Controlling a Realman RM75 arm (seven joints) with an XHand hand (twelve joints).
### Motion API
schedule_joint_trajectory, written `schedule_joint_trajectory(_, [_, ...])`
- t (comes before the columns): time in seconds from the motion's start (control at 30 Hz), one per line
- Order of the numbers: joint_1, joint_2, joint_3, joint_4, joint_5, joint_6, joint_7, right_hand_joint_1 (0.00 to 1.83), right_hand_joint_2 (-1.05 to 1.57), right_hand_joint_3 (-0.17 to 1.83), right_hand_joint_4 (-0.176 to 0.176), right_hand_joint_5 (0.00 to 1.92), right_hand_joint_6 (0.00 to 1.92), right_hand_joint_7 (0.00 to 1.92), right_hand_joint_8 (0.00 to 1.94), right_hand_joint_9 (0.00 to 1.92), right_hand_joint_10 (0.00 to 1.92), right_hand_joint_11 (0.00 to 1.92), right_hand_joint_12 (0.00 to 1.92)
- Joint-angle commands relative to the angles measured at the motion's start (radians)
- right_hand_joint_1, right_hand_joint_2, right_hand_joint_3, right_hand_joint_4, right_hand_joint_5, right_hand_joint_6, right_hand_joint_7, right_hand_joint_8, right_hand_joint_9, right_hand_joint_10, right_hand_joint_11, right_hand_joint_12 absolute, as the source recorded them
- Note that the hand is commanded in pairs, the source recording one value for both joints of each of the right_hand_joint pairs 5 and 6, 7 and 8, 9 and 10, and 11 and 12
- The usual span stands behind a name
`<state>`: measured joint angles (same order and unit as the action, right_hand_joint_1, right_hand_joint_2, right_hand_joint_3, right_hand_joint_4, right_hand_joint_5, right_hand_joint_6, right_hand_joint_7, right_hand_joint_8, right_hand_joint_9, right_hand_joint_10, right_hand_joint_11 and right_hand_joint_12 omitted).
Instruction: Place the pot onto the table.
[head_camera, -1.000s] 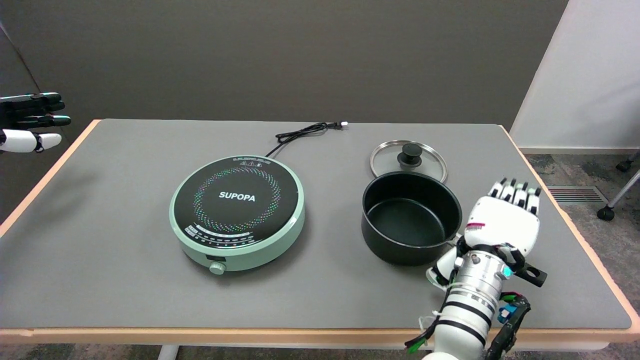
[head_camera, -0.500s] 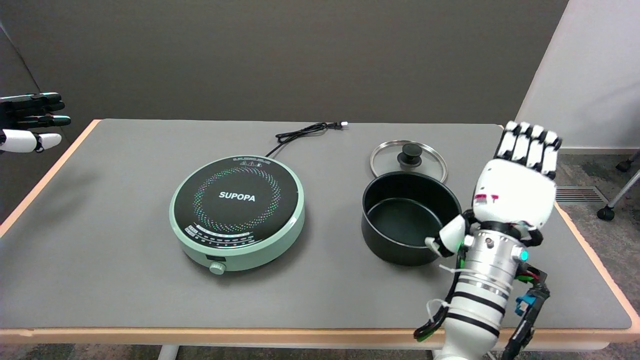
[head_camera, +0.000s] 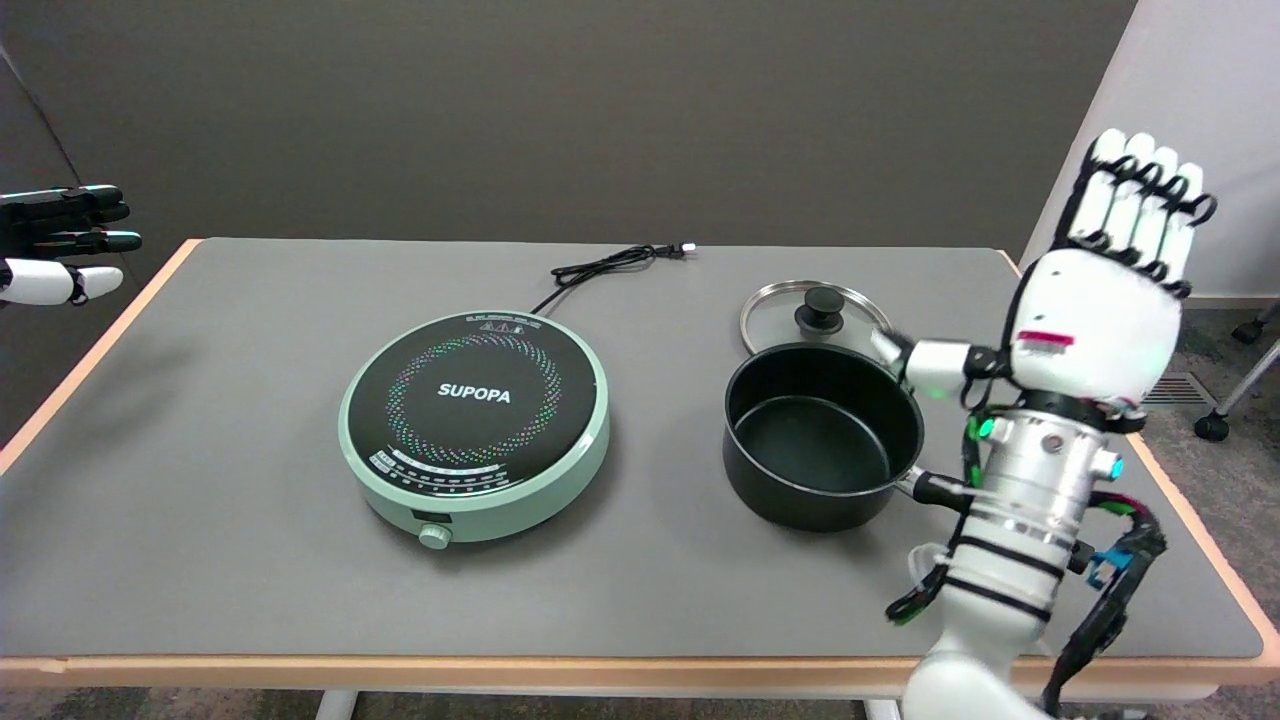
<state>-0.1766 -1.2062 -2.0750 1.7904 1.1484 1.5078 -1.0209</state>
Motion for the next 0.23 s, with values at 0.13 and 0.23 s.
schedule_joint_trajectory(0.13, [-0.101,0.141,0.65,-0.136,-0.012,-0.572,1.27,0.84,0.28,0.41,-0.176,0.09,0.09,0.09,0.09,0.09,0.09,0.09,0.09])
schedule_joint_trajectory(0.23, [-0.101,0.139,0.717,-0.157,-0.06,-0.684,1.435,0.79,0.37,0.34,-0.176,0.11,0.11,0.11,0.11,0.11,0.11,0.11,0.11])
